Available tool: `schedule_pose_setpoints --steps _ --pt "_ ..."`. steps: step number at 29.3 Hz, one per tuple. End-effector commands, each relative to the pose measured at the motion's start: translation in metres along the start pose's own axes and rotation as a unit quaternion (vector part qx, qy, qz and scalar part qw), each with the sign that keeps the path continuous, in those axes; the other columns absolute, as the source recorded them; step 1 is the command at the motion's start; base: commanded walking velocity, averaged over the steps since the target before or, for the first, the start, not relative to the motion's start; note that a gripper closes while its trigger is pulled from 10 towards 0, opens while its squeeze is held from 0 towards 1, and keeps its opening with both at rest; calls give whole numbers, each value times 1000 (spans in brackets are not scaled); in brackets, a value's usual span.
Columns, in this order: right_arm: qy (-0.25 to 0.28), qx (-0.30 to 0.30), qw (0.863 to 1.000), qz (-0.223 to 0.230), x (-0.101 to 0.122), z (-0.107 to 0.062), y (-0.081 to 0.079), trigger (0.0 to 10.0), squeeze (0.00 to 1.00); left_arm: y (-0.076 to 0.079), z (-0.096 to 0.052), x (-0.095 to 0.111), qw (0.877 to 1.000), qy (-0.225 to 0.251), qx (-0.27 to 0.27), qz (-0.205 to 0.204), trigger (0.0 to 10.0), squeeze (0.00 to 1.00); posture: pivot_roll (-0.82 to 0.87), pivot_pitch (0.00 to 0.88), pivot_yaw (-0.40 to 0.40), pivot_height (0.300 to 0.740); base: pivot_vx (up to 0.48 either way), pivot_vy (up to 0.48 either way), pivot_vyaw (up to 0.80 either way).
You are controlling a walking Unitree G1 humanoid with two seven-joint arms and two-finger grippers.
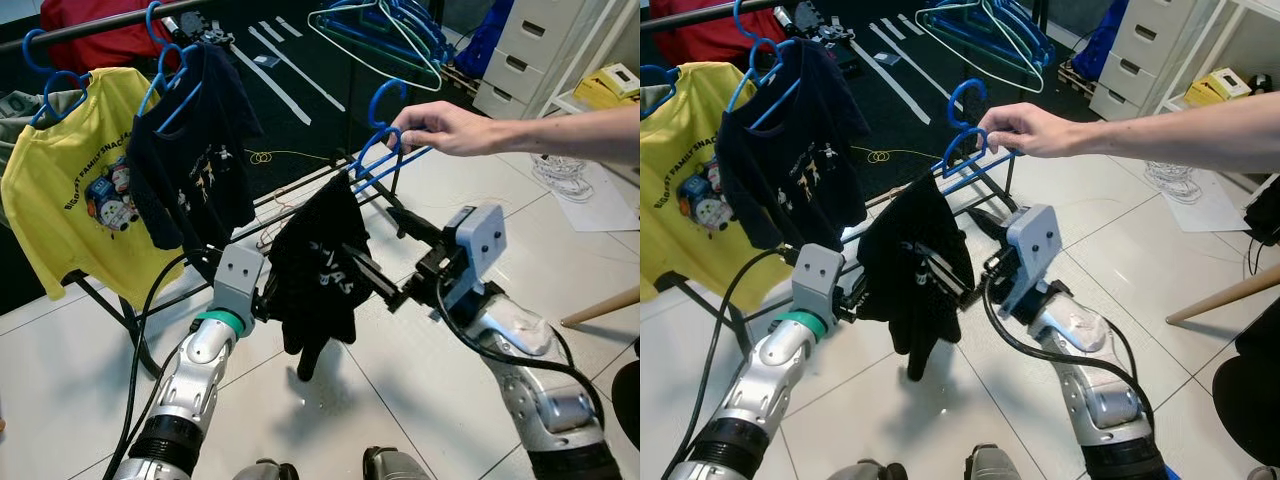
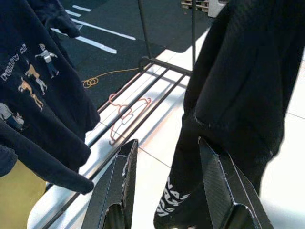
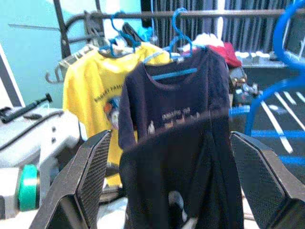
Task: Hang hanger
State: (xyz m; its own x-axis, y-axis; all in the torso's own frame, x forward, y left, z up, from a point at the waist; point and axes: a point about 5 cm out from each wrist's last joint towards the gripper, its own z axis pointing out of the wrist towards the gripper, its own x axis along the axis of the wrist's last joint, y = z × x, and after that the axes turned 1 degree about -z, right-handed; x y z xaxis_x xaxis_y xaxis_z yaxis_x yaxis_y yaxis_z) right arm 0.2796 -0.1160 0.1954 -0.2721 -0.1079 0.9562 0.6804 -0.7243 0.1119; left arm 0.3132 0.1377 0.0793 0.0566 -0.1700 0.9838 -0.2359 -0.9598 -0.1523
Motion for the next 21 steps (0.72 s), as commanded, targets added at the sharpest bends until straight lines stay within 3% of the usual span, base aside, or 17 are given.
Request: schedule_pose_setpoints --steps 1,2,5,6,7,8,10,12,15,21 --pt "5 -26 1000 4 2 4 5 10000 0 1 -1 -5 1000 -14 -5 3 10000 0 -166 43 119 740 0 0 0" --pt "5 -26 1000 4 2 4 5 10000 0 1 -1 -5 1000 -14 -5 3 10000 0 -166 43 119 740 0 0 0" --pt "39 -140 989 37 5 37 20 10000 0 5 2 -3 1000 -11 -11 3 10000 0 -159 39 129 740 0 0 0" --pt "39 -140 989 37 5 37 20 10000 0 5 2 -3 1000 -11 -11 3 10000 0 -159 39 129 740 0 0 0" --pt "47 -158 985 58 7 48 22 10000 0 6 2 -2 1000 -10 -13 3 10000 0 -158 37 132 740 0 0 0" --pt "47 -158 985 58 7 48 22 10000 0 6 2 -2 1000 -10 -13 3 10000 0 -158 37 132 740 0 0 0" --pt "49 -164 982 83 9 66 23 10000 0 6 2 -2 1000 -9 -16 4 10000 0 -154 34 132 740 0 0 0" --pt "49 -164 982 83 9 66 23 10000 0 6 2 -2 1000 -9 -16 4 10000 0 -154 34 132 740 0 0 0" --pt "39 -160 981 99 10 82 23 10000 0 5 2 -2 1000 -9 -13 5 10000 0 -148 33 129 740 0 0 0" --pt "23 -175 978 112 7 87 24 10000 0 4 1 -2 1000 -10 -13 6 10000 0 -148 33 131 740 0 0 0"
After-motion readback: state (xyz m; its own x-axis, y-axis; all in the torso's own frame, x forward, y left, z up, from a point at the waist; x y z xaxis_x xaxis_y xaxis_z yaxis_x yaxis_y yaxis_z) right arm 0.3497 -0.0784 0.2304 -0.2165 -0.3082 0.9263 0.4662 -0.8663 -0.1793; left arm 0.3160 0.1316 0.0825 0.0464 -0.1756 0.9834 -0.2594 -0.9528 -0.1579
